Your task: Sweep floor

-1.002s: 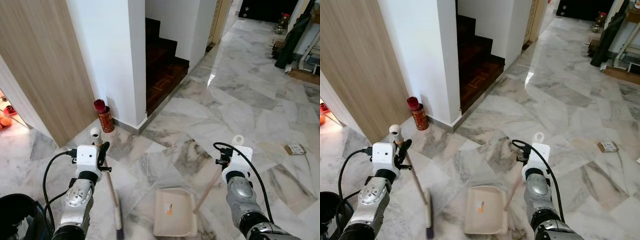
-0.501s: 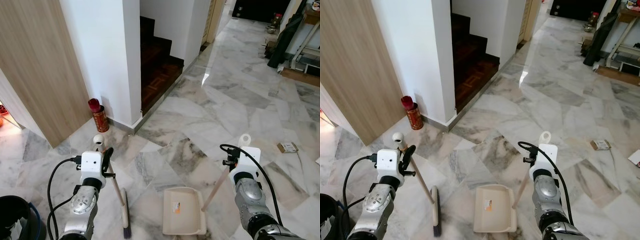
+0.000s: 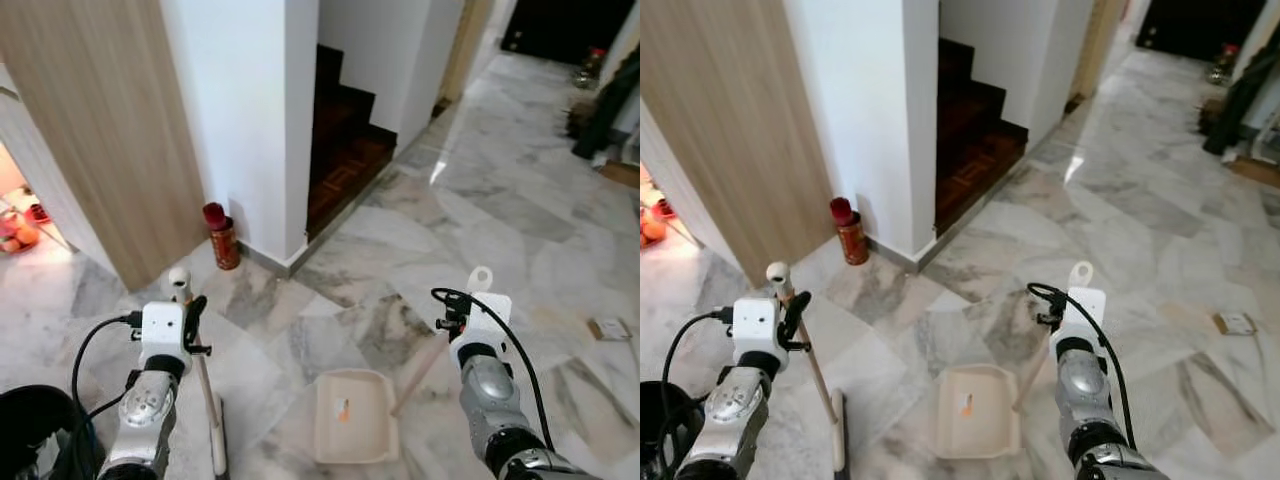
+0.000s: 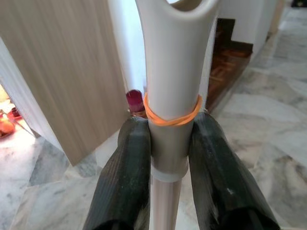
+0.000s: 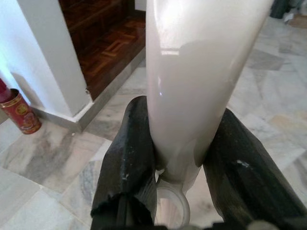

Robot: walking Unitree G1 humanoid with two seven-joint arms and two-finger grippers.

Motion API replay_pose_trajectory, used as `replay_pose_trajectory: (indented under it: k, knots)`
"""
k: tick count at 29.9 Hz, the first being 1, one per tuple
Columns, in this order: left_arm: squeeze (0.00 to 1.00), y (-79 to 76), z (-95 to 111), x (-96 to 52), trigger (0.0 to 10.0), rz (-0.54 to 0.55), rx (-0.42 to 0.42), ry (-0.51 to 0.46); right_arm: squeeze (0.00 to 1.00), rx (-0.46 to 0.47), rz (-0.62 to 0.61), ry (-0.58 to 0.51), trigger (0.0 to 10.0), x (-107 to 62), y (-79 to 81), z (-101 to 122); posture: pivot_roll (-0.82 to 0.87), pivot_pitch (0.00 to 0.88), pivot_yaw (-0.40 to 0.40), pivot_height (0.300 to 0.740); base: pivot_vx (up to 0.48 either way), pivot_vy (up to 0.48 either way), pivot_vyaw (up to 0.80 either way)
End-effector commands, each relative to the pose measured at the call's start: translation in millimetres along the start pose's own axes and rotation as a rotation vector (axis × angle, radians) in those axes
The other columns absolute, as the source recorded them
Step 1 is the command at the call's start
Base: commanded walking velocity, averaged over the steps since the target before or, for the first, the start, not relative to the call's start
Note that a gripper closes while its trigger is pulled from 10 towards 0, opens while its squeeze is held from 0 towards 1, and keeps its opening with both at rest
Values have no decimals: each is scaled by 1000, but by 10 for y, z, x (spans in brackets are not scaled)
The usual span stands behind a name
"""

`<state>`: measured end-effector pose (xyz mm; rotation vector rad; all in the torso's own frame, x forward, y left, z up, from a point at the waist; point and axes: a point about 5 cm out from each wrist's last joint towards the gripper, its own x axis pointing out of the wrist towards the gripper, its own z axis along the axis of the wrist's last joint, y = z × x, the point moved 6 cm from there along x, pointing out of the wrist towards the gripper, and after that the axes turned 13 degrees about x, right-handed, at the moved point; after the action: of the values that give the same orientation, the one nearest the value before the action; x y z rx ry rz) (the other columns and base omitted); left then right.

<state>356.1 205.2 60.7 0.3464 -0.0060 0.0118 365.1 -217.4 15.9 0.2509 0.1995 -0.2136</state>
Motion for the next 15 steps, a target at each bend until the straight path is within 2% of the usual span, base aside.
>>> replay_pose_trajectory:
  k: [1, 7, 15]
  knots:
    - [0, 33, 26, 26, 10000, -1, 11, -12, 0, 5, 19, -54, 10000, 36, 76, 132, 78, 0, -34, 740, 382, 0, 0]
    - [0, 20, 78, 90, 10000, -5, 9, -23, 0, 4, 29, -65, 10000, 59, 132, 174, 81, 0, -34, 740, 382, 0, 0]
    - [0, 82, 54, 70, 10000, 16, 13, -19, 0, 2, 43, -62, 10000, 72, 200, 179, 101, 0, -45, 740, 381, 0, 0]
